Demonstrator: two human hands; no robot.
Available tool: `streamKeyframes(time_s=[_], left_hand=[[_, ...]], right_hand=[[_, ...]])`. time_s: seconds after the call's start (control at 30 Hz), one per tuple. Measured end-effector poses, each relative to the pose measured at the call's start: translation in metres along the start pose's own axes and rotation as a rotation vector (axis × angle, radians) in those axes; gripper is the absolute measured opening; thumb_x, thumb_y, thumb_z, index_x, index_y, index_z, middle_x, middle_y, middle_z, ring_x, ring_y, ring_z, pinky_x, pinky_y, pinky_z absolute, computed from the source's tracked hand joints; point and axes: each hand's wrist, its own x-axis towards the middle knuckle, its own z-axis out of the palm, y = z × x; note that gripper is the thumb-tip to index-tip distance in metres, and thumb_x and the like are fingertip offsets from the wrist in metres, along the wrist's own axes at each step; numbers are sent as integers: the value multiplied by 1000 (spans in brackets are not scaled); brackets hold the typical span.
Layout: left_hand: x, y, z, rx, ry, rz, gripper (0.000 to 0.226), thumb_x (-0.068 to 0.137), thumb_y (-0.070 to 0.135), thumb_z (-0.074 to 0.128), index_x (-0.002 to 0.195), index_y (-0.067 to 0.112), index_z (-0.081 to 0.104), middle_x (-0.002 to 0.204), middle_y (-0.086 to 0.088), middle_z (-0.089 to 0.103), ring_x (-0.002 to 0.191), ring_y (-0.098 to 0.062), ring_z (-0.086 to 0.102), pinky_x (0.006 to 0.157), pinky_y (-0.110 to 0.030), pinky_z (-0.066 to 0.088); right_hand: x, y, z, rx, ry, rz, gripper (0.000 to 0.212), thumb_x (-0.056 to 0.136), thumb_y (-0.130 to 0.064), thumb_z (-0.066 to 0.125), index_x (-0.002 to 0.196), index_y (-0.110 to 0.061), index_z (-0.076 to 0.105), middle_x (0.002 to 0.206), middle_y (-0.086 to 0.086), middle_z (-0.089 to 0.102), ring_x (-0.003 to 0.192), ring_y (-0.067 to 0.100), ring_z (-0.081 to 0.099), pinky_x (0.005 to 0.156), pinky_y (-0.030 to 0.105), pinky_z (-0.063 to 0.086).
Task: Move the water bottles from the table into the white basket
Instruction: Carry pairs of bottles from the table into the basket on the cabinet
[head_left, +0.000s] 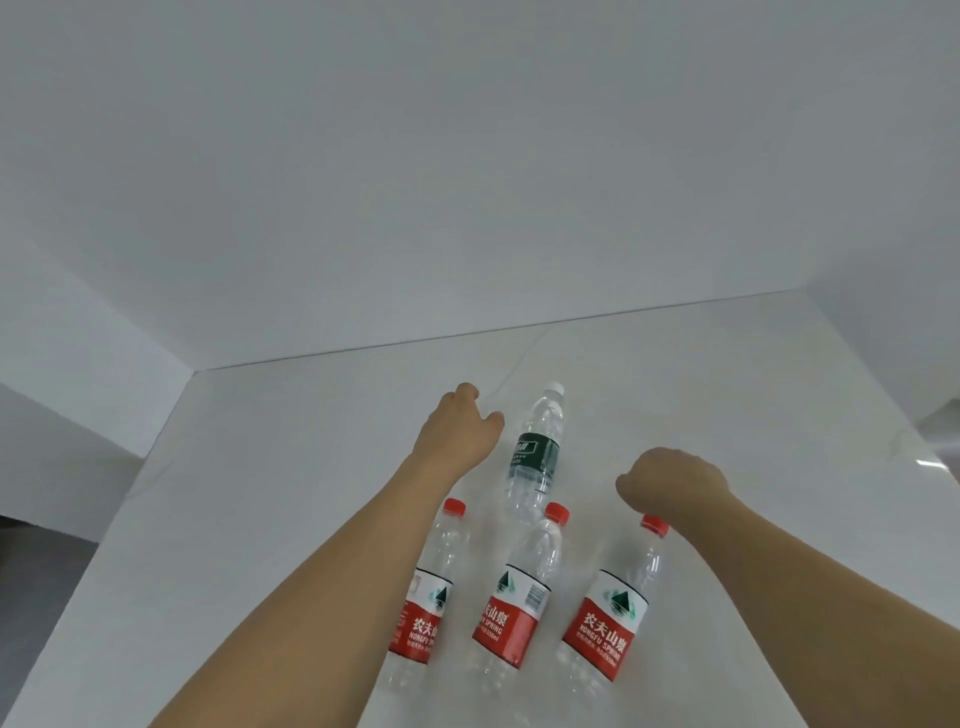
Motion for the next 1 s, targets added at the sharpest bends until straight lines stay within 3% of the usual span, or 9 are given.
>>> streamKeyframes(time_s=[0.1,0.2,0.33,0.47,0.6,0.67,0.77,0.93,1.0], left_hand=[[32,11,43,10,-83,-50,63,93,42,53,144,10,37,133,-9,52,113,-27,58,93,-40,49],[58,22,82,0,-145,-109,66,88,49,56,137,8,40,126,-7,53,109,-27,58,90,-40,50],[82,29,121,76,-135,-173,66,83,51,61,131,10,40,124,-8,52,114,-30,56,91,-40,49],[94,23,144,69,-74,-214,65,78,49,66,123,10,41,118,-6,55,107,-31,60,77,-36,46],[100,17,146,27,-16,-175,63,71,51,69,113,11,44,103,-2,60,89,-27,63,67,-33,46],[99,16,141,-35,6,-157,63,68,54,68,109,13,44,96,0,60,82,-24,63,66,-34,50],[92,20,129,-149,70,-88,63,65,54,68,108,17,40,96,1,59,79,-20,62,64,-35,52],[60,27,92,-369,186,35,57,66,46,76,107,27,39,96,8,58,84,-10,60,66,-30,51],[37,33,73,-470,236,74,56,69,41,79,108,32,39,97,12,58,84,0,58,63,-22,46]], right_hand=[[24,15,22,-242,-142,47,24,76,-14,40,82,-18,63,90,0,65,88,24,65,88,37,52],[49,26,42,-214,-219,59,26,82,-13,35,90,-19,59,79,-3,58,71,20,61,79,29,49],[72,31,67,32,-230,129,19,85,-16,40,71,-13,52,61,2,57,51,17,53,59,25,44],[90,29,83,239,-188,97,26,87,-21,45,63,-11,50,54,5,54,44,19,50,45,23,38],[101,31,95,541,-138,115,33,87,-40,55,74,-10,55,71,6,60,64,23,59,58,29,47],[101,33,96,828,-142,251,37,84,-45,63,84,-8,59,67,6,63,58,20,60,54,27,46],[97,32,90,1236,-199,342,42,83,-37,71,102,-1,57,67,11,63,53,22,58,51,27,49],[70,11,53,1333,33,191,30,76,-15,68,104,-11,56,87,12,62,77,26,64,69,36,56],[46,4,30,1304,178,83,22,75,-17,66,91,-21,52,83,5,59,70,19,60,61,33,52]])
